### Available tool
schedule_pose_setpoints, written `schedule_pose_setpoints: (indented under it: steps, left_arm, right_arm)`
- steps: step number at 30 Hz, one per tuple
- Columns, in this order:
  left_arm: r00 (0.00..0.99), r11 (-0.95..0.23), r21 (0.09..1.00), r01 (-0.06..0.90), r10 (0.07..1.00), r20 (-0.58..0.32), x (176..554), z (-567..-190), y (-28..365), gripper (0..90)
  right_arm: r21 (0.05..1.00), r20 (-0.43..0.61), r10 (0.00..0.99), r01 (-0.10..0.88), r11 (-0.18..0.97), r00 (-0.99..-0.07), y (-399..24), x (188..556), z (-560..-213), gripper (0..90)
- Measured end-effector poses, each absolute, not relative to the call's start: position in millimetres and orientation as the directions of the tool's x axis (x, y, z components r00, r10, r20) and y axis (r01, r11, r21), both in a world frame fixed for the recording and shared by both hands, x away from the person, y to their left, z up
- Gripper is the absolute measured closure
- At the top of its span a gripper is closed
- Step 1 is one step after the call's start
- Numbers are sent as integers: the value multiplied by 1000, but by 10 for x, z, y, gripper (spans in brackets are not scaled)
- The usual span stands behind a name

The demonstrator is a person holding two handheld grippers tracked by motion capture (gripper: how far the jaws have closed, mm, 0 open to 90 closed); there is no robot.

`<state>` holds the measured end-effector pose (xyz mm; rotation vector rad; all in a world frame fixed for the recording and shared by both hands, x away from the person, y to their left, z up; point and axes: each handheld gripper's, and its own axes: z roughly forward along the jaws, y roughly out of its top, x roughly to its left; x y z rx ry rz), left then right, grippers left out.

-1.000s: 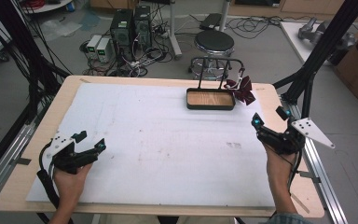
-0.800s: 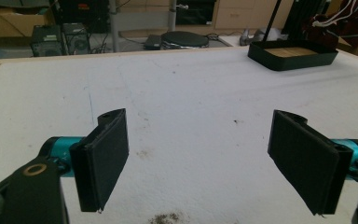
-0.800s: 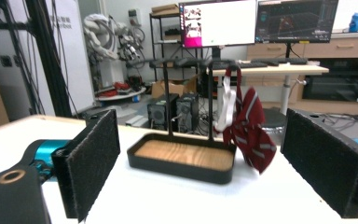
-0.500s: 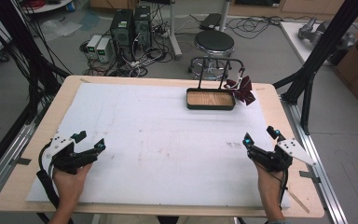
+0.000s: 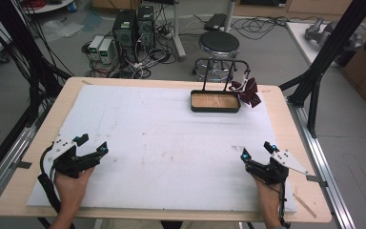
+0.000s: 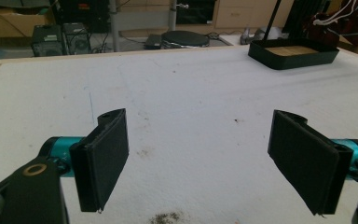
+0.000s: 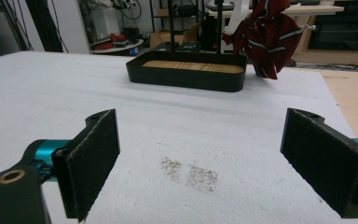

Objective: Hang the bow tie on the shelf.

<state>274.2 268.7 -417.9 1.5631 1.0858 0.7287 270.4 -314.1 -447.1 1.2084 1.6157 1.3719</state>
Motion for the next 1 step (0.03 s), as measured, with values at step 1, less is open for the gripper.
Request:
schedule_pose_setpoints:
  steps: [1]
  left_arm:
    - [403, -39, 961, 273, 912, -78, 2742, -4179, 2687, 206]
  right_arm:
    - [976, 64, 941, 215, 10, -331, -3141, 2704, -4471, 108]
